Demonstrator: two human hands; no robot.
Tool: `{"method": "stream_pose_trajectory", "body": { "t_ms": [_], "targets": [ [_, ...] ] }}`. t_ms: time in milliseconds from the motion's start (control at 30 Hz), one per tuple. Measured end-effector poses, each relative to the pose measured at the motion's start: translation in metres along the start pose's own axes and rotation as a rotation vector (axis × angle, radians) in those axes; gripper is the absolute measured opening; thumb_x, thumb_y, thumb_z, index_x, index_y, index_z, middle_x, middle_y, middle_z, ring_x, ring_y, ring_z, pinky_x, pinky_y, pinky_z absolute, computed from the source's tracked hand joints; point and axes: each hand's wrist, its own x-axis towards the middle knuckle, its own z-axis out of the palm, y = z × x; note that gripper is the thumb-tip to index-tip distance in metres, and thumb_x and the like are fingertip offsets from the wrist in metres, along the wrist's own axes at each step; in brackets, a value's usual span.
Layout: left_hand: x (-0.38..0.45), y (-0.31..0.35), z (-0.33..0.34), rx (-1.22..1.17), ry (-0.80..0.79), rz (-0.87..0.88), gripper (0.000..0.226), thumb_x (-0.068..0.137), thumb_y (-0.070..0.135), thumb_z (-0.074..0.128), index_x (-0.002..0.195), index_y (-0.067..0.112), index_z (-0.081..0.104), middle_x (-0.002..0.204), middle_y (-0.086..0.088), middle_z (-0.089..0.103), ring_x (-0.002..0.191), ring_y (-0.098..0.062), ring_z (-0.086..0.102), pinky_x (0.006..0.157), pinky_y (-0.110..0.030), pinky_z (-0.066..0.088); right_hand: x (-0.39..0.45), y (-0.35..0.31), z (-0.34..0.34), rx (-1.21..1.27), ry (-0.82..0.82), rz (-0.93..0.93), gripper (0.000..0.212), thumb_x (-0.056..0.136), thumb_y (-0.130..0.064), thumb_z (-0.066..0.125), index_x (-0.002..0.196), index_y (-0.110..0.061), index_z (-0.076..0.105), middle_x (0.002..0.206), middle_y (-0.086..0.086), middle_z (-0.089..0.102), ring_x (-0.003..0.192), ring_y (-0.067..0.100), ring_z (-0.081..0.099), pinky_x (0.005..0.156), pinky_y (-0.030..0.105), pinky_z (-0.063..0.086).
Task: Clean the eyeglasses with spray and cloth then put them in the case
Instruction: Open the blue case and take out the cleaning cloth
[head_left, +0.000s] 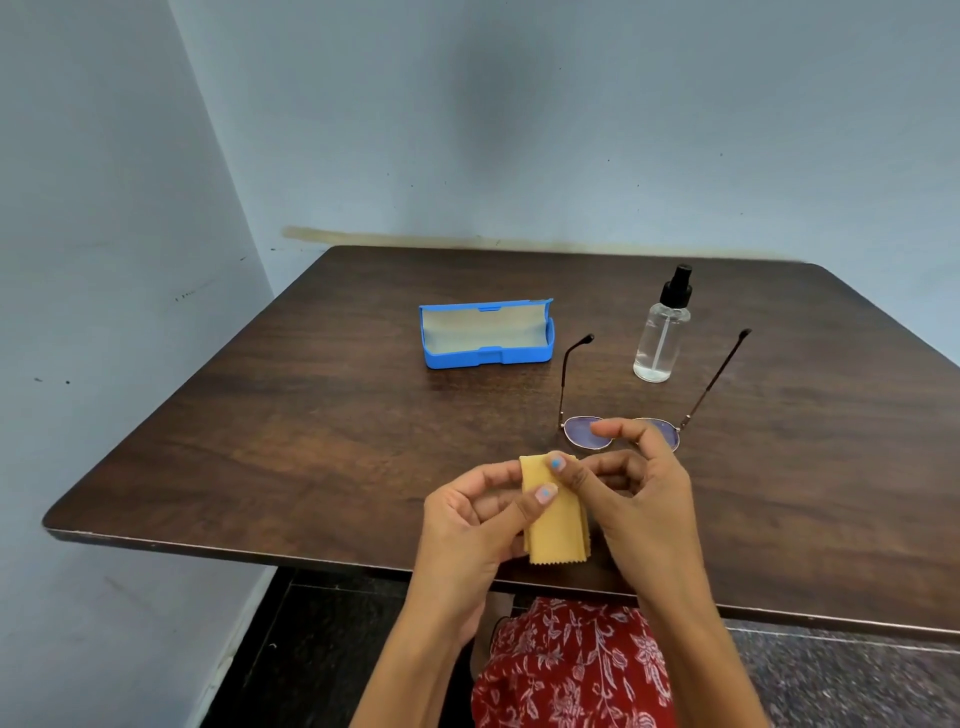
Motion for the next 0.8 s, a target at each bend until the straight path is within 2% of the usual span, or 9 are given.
{"method": "stream_pose_trajectory", "body": {
  "t_ms": [67,133,167,233,300,433,567,700,800],
  "targets": [
    [0.000,0.000,0.000,-0.020,-0.001,-0.004,0.034,0.071,0.011,0.068,0.104,0.005,0.065,0.090,-0.017,0.073,0.083,-0.027,0.072,0.064,-0.030,0.059,0.002,0.001,-0.004,0.053,-0.121,0.122,0.067,0.051,-0.052,0.073,0.109,-0.023,0.059,0.085,0.001,0.072,0.082,0.013,0.069,0.075,0.035,0.057],
    [0.000,0.001,-0.001,-0.044,-0.009,-0.011,0.034,0.072,0.009,0.066,0.105,0.005,0.065,0.092,-0.017,0.073,0.084,-0.027,0.071,0.064,-0.030,0.059,0.003,0.001,-0.009,0.182,-0.295,0.273,0.063,0.055,-0.039,0.076,0.112,-0.015,0.063,0.095,0.008,0.073,0.089,0.020,0.070,0.084,0.044,0.055],
    [0.000,0.001,-0.001,-0.052,-0.013,-0.016,0.033,0.073,0.007,0.066,0.106,0.005,0.064,0.093,-0.017,0.073,0.084,-0.027,0.071,0.064,-0.030,0.059,0.002,0.000,-0.012,0.229,-0.364,0.319,0.058,0.057,-0.032,0.075,0.110,-0.013,0.064,0.098,0.011,0.073,0.090,0.023,0.070,0.085,0.045,0.055],
    [0.000,0.001,-0.002,-0.051,-0.022,-0.018,0.029,0.077,0.000,0.064,0.105,0.006,0.064,0.093,-0.016,0.073,0.083,-0.026,0.071,0.063,-0.030,0.059,0.003,0.000,-0.017,0.247,-0.433,0.323,0.048,0.060,-0.024,0.074,0.106,-0.011,0.067,0.098,0.015,0.072,0.086,0.024,0.070,0.078,0.040,0.054],
    [0.001,0.000,-0.001,-0.016,-0.019,-0.002,0.028,0.079,-0.004,0.062,0.104,0.008,0.065,0.092,-0.015,0.073,0.083,-0.024,0.071,0.064,-0.030,0.059,0.003,0.000,-0.020,0.236,-0.444,0.294,0.043,0.061,-0.019,0.074,0.103,-0.008,0.069,0.098,0.019,0.071,0.084,0.025,0.069,0.071,0.035,0.056],
    [0.004,-0.001,-0.004,0.136,0.012,0.081,0.026,0.075,-0.007,0.067,0.098,0.007,0.065,0.091,-0.012,0.073,0.083,-0.024,0.071,0.067,-0.032,0.059,0.005,0.004,-0.020,0.213,-0.380,0.206,0.034,0.062,-0.015,0.075,0.094,-0.007,0.070,0.095,0.020,0.069,0.085,0.029,0.068,0.070,0.037,0.058],
    [0.006,-0.001,-0.006,0.235,0.053,0.120,0.028,0.073,-0.009,0.069,0.095,0.006,0.059,0.090,-0.012,0.071,0.081,-0.023,0.072,0.064,-0.031,0.059,0.009,0.008,-0.020,0.191,-0.310,0.086,0.017,0.067,-0.004,0.074,0.084,-0.005,0.069,0.082,0.010,0.068,0.073,0.018,0.067,0.058,0.028,0.056],
    [0.006,-0.002,-0.004,0.330,0.101,0.206,0.028,0.073,-0.006,0.071,0.091,0.012,0.061,0.089,-0.007,0.072,0.083,-0.019,0.071,0.070,-0.034,0.059,0.012,0.011,-0.020,0.209,-0.331,0.048,0.013,0.074,0.006,0.068,0.085,-0.001,0.067,0.083,0.006,0.069,0.076,0.018,0.069,0.058,0.028,0.057],
    [0.006,-0.004,-0.004,0.312,0.102,0.183,0.038,0.070,-0.003,0.075,0.099,0.015,0.059,0.090,-0.004,0.073,0.083,-0.018,0.071,0.073,-0.034,0.058,0.011,0.011,-0.021,0.203,-0.336,0.017,0.015,0.080,0.012,0.061,0.085,-0.001,0.067,0.082,0.004,0.071,0.074,0.016,0.069,0.059,0.025,0.055]
  ]
}}
